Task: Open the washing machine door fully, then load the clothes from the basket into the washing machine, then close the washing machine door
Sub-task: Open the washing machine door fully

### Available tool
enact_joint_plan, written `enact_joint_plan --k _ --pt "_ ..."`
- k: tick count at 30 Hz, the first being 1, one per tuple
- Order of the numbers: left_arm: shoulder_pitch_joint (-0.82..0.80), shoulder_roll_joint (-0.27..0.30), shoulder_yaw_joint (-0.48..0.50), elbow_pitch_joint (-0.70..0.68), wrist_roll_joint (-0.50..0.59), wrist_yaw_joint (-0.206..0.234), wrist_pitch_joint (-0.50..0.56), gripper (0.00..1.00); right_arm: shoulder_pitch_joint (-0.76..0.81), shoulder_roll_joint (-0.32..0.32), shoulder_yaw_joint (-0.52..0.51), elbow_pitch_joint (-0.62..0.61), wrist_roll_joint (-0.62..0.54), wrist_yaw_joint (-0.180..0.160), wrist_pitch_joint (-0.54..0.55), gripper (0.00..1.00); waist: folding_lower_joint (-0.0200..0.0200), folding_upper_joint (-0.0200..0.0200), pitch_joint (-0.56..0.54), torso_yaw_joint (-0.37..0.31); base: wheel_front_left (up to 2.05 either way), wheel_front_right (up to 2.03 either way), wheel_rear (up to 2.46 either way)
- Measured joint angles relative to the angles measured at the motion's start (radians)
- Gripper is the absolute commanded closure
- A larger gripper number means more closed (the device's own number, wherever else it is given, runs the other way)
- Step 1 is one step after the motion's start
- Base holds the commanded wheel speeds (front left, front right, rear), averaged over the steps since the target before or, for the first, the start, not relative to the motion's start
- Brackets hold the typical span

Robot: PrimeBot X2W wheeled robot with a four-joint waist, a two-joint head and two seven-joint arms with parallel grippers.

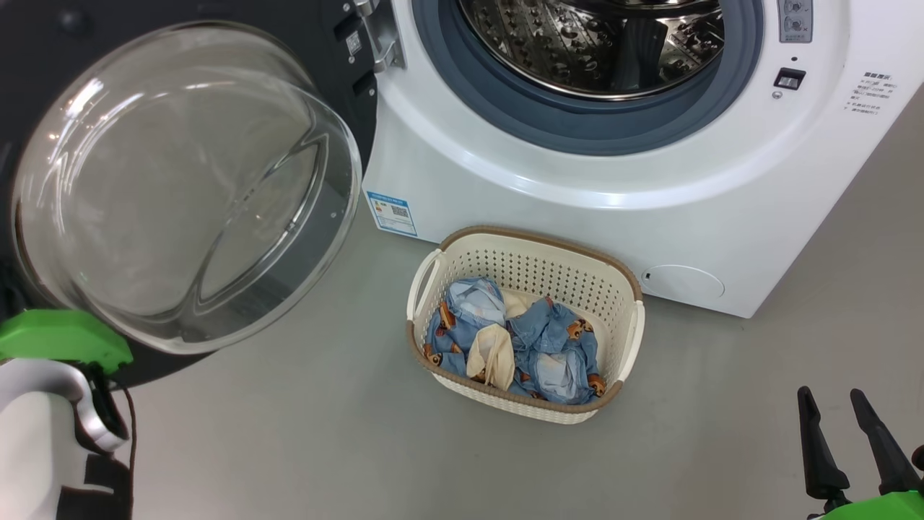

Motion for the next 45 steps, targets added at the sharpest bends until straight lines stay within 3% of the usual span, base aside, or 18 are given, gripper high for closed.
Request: enact_joint_plan --k 9,12,15,16,17,20,21,24,30,33,42,45 --pt "0.067 -0.062 0.014 -0.178 0.001 -0.029 0.0 1.0 0.021 0.01 -0.013 0.0 0.0 0.0 0.0 0.0 0.0 0.0 -0.017 0.009 0.0 0.0 0.0" --pt "0.112 -0.078 0.003 -0.25 0.001 -0.03 0.0 0.72 0.023 0.013 -0.013 0.0 -0.001 0.0 0.0 0.0 0.0 0.0001 -0.024 0.012 0.0 0.0 0.0" --pt "0.146 -0.091 -0.014 -0.342 -0.002 -0.031 0.0 0.53 0.023 0.013 -0.013 0.0 -0.001 0.0 0.0 0.0 0.0 0.0 -0.027 0.013 0.0 0.0 0.0" --pt "0.157 -0.095 -0.021 -0.381 -0.005 -0.031 0.0 0.36 0.023 0.013 -0.012 -0.001 -0.001 0.0 0.0 0.0 0.0 0.0 -0.027 0.012 0.0 0.0 0.0" --pt "0.169 -0.097 -0.03 -0.421 -0.009 -0.031 0.0 0.36 0.023 0.013 -0.011 -0.001 -0.001 0.0 0.0 0.0 0.0 0.0 -0.027 0.01 0.0 0.0 0.0" --pt "0.218 -0.106 -0.073 -0.55 -0.011 -0.031 0.01 0.05 0.023 0.013 -0.007 -0.002 -0.001 0.0 0.0 0.0 0.0 0.0 -0.028 0.0 0.0 0.0 0.0" --pt "0.239 -0.108 -0.091 -0.592 -0.012 -0.031 0.011 0.0 0.023 0.013 -0.006 -0.002 -0.001 0.0 0.0 0.0 0.0 0.0 -0.029 -0.006 0.0 0.0 0.0" --pt "0.304 -0.111 -0.15 -0.695 -0.012 -0.032 0.037 0.0 0.023 0.013 -0.001 -0.002 -0.001 0.0 0.0 0.0 0.0 0.0 -0.032 -0.024 0.0 0.0 0.0" --pt "0.393 -0.11 -0.296 -0.813 0.001 -0.083 0.058 0.0 0.022 0.013 0.012 -0.011 -0.004 0.0 0.0 0.0 0.0 0.0 -0.039 -0.076 0.0 0.0 0.0" --pt "0.417 -0.109 -0.344 -0.808 -0.011 -0.093 0.042 0.0 0.021 0.013 0.023 -0.016 -0.01 0.0 0.0 0.0 0.0 0.0 -0.042 -0.109 0.0 0.0 0.0" --pt "0.46 -0.105 -0.445 -0.66 -0.014 -0.198 0.006 0.0 0.013 0.004 0.044 -0.04 -0.024 0.0 0.0 0.0 0.0 0.0 -0.044 -0.228 0.0 0.0 0.0" --pt "0.488 -0.104 -0.442 -0.624 0.008 -0.206 0.003 0.0 0.011 0.004 0.057 -0.05 -0.03 0.0 0.0 0.0 0.0 0.0 -0.047 -0.27 0.0 0.0 0.0"
